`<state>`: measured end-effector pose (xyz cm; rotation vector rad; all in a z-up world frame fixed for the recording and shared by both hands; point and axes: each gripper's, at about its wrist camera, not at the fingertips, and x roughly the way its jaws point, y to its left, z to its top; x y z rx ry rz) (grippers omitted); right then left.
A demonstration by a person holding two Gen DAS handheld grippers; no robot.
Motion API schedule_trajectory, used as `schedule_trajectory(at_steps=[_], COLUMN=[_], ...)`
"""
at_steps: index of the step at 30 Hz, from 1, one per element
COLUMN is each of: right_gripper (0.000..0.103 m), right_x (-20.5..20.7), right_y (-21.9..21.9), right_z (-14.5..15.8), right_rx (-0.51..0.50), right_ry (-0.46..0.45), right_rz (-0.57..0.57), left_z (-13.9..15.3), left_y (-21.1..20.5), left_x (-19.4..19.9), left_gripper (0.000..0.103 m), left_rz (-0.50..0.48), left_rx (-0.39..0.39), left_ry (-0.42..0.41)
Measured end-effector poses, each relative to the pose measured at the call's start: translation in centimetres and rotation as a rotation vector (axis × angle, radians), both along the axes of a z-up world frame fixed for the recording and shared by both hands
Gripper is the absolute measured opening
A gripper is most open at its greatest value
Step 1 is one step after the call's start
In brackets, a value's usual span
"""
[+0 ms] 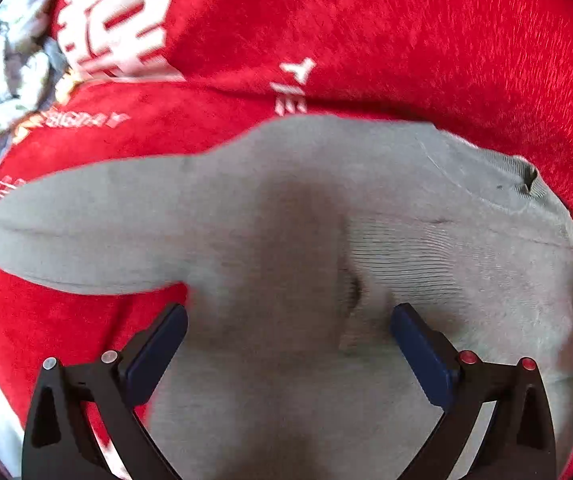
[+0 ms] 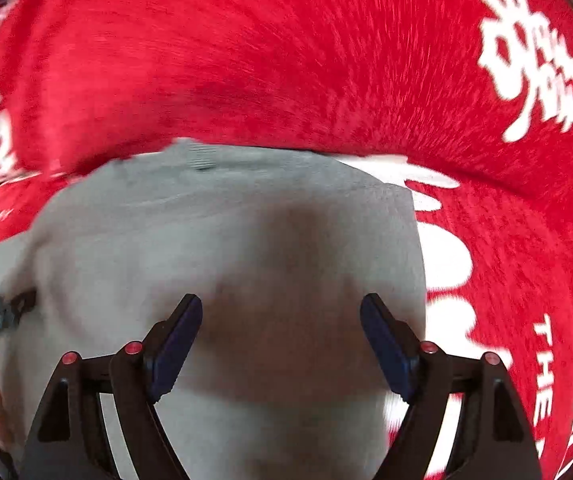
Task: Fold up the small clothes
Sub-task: 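Grasp the other sleeve cuff with the left tool, then fold the held sleeve across the sweater body and release with the left tool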
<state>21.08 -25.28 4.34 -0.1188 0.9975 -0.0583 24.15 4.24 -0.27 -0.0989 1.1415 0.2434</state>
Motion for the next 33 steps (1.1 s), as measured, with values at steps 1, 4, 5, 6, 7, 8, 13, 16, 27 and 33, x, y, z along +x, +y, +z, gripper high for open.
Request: schedule_trajectory(at_steps=[1, 4, 5, 6, 7, 8, 13, 16, 27, 33], right_gripper=[0.084, 0.084, 0.084, 0.084, 0.084, 0.084, 0.084, 0.084, 0.084, 0.084], right_x=[-1.2, -3.8, -4.3, -4.9, -5.3, -5.7, -6.7, -7.0, -7.5, -6.0], right_y=[0.5, 2.4, 3.3, 4.5, 5.4, 6.1, 10.0, 12.0, 15.4, 15.3], right_z=[0.2, 0.3, 0.1, -0.1, -0.5, -0.6, -2.2, -2.4, -2.5, -2.2], right_rx=[0.015, 0.043, 0.037, 0.024, 0.015, 0.007, -0.017, -0.044, -0.107, -0.061], right_ry=[-0.010, -0.024, -0.019, -0.013, -0.008, 0.001, 0.041, 0.048, 0.074, 0.072], right_rz=[0.012, 0.055, 0.074, 0.099, 0.125, 0.149, 0.246, 0.287, 0.328, 0.294], left_z=[0.5, 1.2, 1.4, 1.6, 1.7, 1.7, 0.1, -0.1, 0.9, 1.4], left_y=[0.6, 4.0, 6.1, 8.4, 11.0, 13.7, 26.6, 31.1, 37.0, 36.0], left_x=[-0.6, -2.2, -2.7, -3.2, -3.9, -4.4, -8.4, -9.4, -5.4, -5.9], left_gripper=[0.102, 0.102, 0.102, 0.102, 0.102, 0.102, 0.102, 0.102, 0.033, 0.015], left_rz=[0.002, 0.048, 0.092, 0.152, 0.227, 0.293, 0.674, 0.771, 0.680, 0.616], left_rx=[0.008, -0.002, 0.003, 0.010, 0.006, -0.010, -0.197, -0.244, -0.232, -0.269], left_ry=[-0.019, -0.050, -0.058, -0.066, -0.073, -0.075, -0.092, -0.160, -0.186, -0.213])
